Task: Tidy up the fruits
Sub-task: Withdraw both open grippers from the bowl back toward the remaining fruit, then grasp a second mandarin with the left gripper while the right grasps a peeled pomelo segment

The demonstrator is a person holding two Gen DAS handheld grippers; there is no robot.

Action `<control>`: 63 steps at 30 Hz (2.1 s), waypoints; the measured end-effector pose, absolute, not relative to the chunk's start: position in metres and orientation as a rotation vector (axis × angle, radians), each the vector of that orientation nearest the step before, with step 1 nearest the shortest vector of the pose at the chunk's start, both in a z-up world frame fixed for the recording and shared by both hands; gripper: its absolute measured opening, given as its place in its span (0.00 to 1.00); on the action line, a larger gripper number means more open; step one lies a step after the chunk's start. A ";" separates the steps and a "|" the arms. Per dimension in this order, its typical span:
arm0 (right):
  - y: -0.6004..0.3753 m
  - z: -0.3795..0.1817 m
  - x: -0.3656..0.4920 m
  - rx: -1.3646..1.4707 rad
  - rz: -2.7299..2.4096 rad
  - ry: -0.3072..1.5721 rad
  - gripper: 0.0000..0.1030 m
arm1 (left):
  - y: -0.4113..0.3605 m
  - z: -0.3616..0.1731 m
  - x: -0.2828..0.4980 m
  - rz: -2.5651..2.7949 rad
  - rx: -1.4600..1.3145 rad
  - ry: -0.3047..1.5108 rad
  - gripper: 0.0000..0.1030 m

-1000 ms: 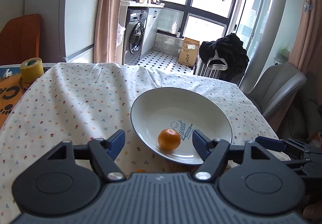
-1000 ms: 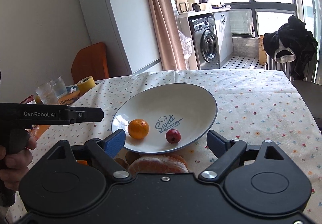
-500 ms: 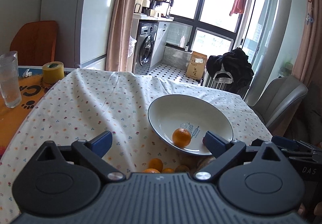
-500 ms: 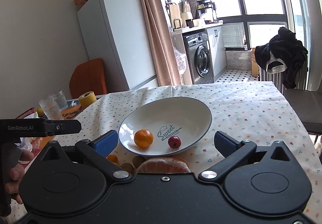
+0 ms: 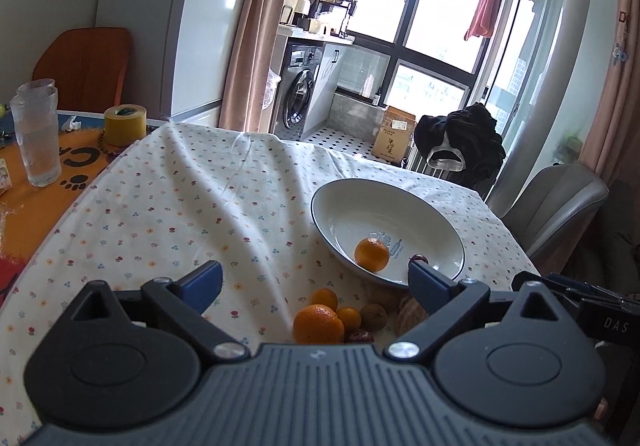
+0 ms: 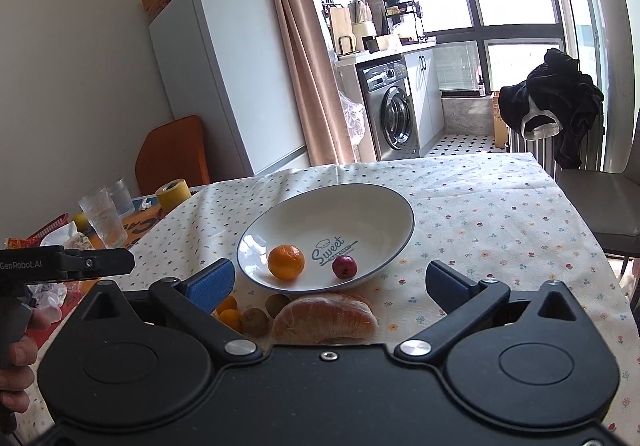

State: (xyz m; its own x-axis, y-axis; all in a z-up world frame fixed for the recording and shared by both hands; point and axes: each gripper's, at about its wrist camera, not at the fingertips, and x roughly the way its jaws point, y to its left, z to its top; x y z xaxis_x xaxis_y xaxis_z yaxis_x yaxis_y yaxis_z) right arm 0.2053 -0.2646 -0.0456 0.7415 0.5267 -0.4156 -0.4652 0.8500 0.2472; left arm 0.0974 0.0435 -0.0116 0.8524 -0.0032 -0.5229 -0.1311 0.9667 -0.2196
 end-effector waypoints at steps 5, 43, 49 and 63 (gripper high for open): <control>-0.257 -0.052 0.203 0.084 0.551 0.514 1.00 | 0.040 -0.018 0.093 0.077 -0.191 0.533 0.95; -0.203 -0.101 0.230 -0.050 0.533 0.646 1.00 | 0.042 -0.083 0.137 -0.023 -0.284 0.703 0.40; -0.196 -0.104 0.233 -0.060 0.528 0.653 1.00 | 0.042 -0.081 0.135 -0.027 -0.284 0.704 0.37; -0.184 -0.115 0.239 -0.097 0.492 0.663 0.99 | 0.049 -0.073 0.124 -0.007 -0.284 0.686 0.37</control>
